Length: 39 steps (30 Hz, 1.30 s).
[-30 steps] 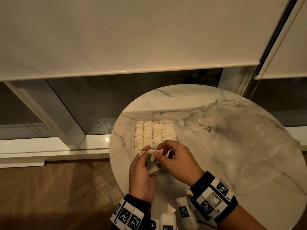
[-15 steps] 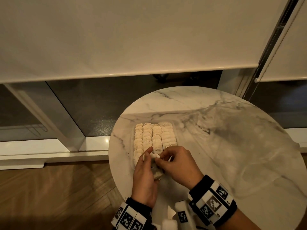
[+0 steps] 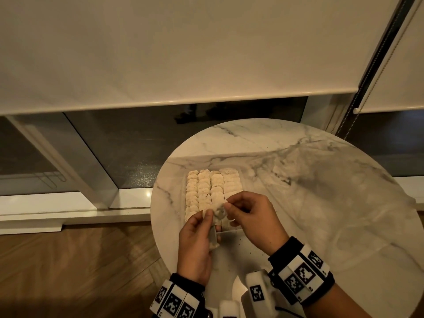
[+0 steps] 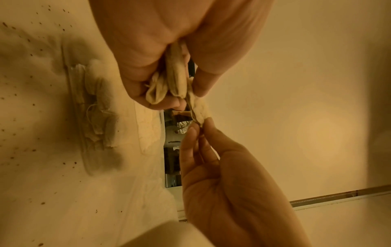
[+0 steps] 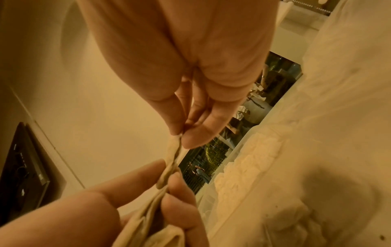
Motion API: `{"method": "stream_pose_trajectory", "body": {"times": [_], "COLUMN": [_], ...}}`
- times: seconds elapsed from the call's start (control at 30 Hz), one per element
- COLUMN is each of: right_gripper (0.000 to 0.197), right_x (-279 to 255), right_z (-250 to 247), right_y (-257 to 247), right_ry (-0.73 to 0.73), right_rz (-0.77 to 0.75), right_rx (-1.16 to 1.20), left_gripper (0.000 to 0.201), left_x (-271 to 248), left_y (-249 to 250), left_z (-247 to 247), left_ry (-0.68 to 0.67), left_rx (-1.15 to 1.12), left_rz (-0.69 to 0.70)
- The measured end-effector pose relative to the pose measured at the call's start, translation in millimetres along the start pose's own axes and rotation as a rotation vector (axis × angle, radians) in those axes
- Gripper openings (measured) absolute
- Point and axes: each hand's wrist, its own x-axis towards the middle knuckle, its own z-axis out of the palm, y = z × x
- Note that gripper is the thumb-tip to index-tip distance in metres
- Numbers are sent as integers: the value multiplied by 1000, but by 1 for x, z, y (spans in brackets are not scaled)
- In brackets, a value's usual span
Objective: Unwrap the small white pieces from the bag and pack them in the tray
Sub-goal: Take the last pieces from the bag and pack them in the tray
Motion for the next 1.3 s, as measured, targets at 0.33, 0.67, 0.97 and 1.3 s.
{"method": "stream_pose_trajectory", "body": {"times": [0.33,0.67,0.97,1.3], "right_gripper": [7,5,5,9], "right_x": [-1,8,23,49], "right_z": [-3,-13,-9,8], "right_y": [-1,-6,-7,-11], "right_ry": [3,-46,-103,-226], "right_rz": [102,53,-171,-176], "right_rx": [209,155,-369,-541], "left_gripper": [13,16,18,11], "left_x": [0,-1,9,22], "left_y": [7,10,17,22], "left_z": [-1,1,-22,-48], "left_ry": [-25,13,111,209], "left_rx": [70,-28,-42,-57], "left_rz": [77,-4,-10,-22]}}
